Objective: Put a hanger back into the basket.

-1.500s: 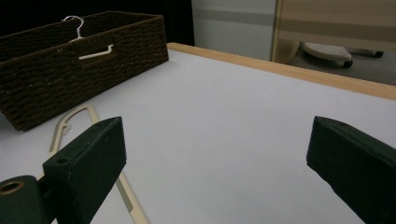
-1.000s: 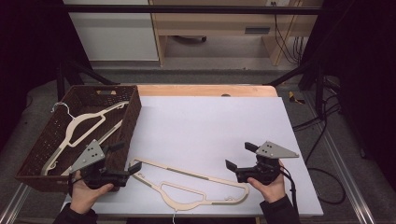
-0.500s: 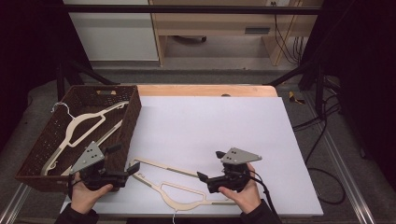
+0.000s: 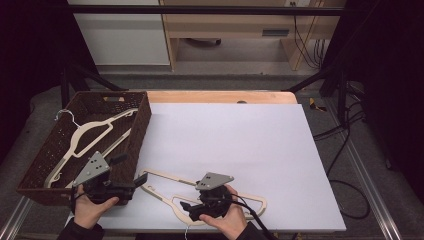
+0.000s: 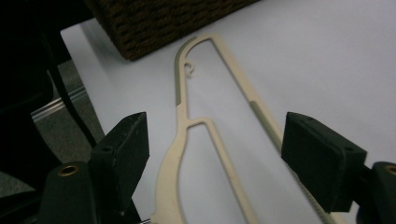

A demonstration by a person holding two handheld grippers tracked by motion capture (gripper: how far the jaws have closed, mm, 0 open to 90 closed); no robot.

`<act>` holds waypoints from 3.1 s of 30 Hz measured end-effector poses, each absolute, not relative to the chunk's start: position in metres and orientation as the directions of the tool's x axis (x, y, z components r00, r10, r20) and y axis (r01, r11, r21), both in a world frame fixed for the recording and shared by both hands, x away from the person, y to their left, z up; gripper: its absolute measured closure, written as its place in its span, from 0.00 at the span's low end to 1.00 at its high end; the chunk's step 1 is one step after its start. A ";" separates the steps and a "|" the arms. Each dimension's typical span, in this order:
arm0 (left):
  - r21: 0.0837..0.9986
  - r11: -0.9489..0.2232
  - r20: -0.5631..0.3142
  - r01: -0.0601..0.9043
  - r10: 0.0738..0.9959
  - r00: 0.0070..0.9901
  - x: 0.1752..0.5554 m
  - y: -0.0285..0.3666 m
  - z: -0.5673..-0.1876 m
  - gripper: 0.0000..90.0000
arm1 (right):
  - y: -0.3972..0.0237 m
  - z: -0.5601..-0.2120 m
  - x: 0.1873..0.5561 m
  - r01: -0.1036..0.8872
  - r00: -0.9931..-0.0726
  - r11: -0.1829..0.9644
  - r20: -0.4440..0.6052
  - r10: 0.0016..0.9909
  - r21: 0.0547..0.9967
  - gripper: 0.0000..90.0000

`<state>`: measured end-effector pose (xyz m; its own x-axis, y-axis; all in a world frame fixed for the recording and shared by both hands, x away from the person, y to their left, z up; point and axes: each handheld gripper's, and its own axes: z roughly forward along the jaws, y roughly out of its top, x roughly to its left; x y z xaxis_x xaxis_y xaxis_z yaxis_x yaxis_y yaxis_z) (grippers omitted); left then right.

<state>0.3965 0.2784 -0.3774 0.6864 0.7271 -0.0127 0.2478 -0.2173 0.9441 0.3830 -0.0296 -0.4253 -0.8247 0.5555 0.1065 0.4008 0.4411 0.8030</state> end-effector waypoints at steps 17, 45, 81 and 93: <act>0.944 -0.215 -0.015 0.250 0.731 0.682 0.397 0.280 -0.378 0.05 | 0.004 -0.471 0.373 0.466 -0.836 0.564 0.130 0.534 0.682 0.55; 0.935 -0.245 -0.004 0.258 0.718 0.696 0.398 0.273 -0.383 0.05 | 0.008 -0.473 0.368 0.463 -0.833 0.595 0.092 0.546 0.657 0.81; 0.809 -0.554 0.145 0.197 0.513 0.846 0.391 0.232 -0.407 0.09 | -0.012 -0.454 0.378 0.481 -0.838 0.556 0.169 0.518 0.678 0.81; 0.638 -0.766 0.271 0.076 0.316 0.909 0.389 0.195 -0.439 0.20 | -0.019 -0.441 0.380 0.466 -0.850 0.554 0.175 0.497 0.690 0.82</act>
